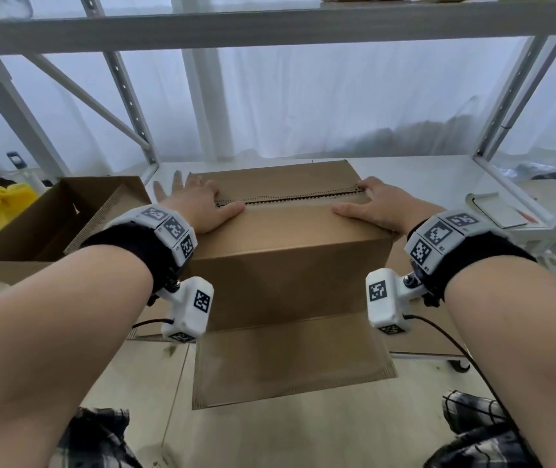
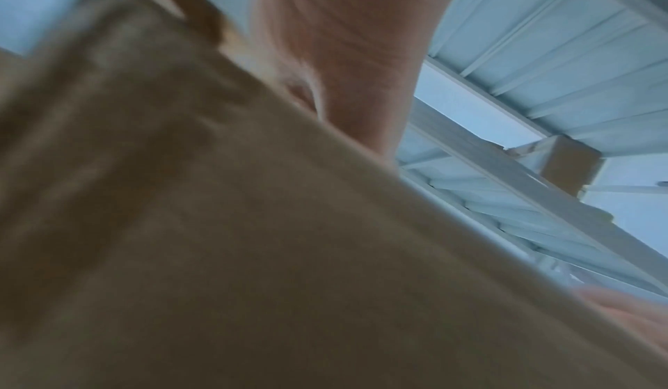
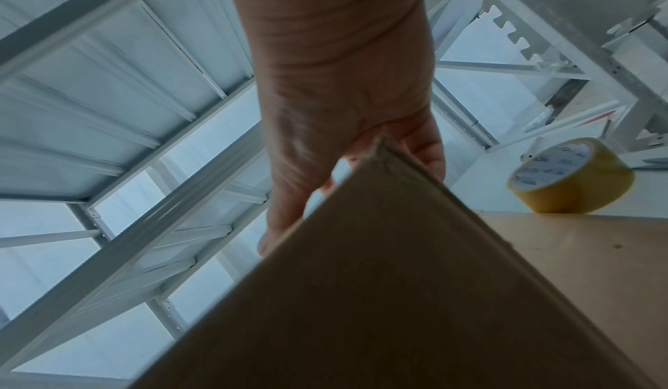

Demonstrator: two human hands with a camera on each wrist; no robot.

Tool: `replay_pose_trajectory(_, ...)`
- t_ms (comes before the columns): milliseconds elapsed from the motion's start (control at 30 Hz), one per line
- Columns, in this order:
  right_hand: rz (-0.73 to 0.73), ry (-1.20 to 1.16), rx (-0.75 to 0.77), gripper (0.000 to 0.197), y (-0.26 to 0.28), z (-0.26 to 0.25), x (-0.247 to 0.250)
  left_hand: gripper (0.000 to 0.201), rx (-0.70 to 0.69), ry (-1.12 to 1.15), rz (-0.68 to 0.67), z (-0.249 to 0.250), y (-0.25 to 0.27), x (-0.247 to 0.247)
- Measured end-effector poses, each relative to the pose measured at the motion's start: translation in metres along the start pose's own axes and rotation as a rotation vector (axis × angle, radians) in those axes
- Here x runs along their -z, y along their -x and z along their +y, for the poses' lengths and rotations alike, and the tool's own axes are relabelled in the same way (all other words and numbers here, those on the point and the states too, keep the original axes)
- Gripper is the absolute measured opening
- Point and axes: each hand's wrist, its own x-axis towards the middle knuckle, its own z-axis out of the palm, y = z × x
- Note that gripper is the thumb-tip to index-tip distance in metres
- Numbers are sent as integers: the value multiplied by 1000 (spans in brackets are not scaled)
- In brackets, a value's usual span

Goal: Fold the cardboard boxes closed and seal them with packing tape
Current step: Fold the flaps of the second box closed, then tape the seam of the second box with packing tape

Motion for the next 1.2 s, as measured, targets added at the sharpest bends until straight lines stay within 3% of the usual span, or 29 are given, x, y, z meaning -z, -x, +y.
replay_pose_trajectory(100,8,106,19,83,-5,-4,6,90,-19,-29,-27,35,1,2)
replay_pose_trajectory(267,56,63,85,78,-7,7,-1,64,-335,70,-6,118,9,0)
replay_pose_trajectory(333,96,56,134,67,-8,13,-1,56,-417,109,-4,150,9,-1)
replay_pose_trajectory(433,72,-303,185,43,-3,33,1,50,-418,167,6,183,-1,-2)
replay_pose_trajectory(500,94,-447,147,41,1,54,-1,52,-349,154,34,199,-2,-1)
replay_pose_trajectory(600,193,-193,10,44,-10,101,-5,66,-260,125,28,218,2,4)
replay_pose_trajectory(700,118,212,-114,39,-25,142,-8,77,-278,116,12,229,-2,3)
replay_pose_trajectory(767,94,347,-124,31,-33,159,-8,77,-292,121,22,231,-8,-2)
replay_pose_trajectory(900,85,302,-221,43,-41,178,-13,66,-304,109,92,231,-9,-7)
replay_pose_trajectory(1033,16,420,-259,52,-54,175,-24,50,-297,121,172,227,-11,-5)
replay_pose_trajectory(1200,158,538,-226,51,-65,169,-29,49,-300,171,235,227,-12,-8)
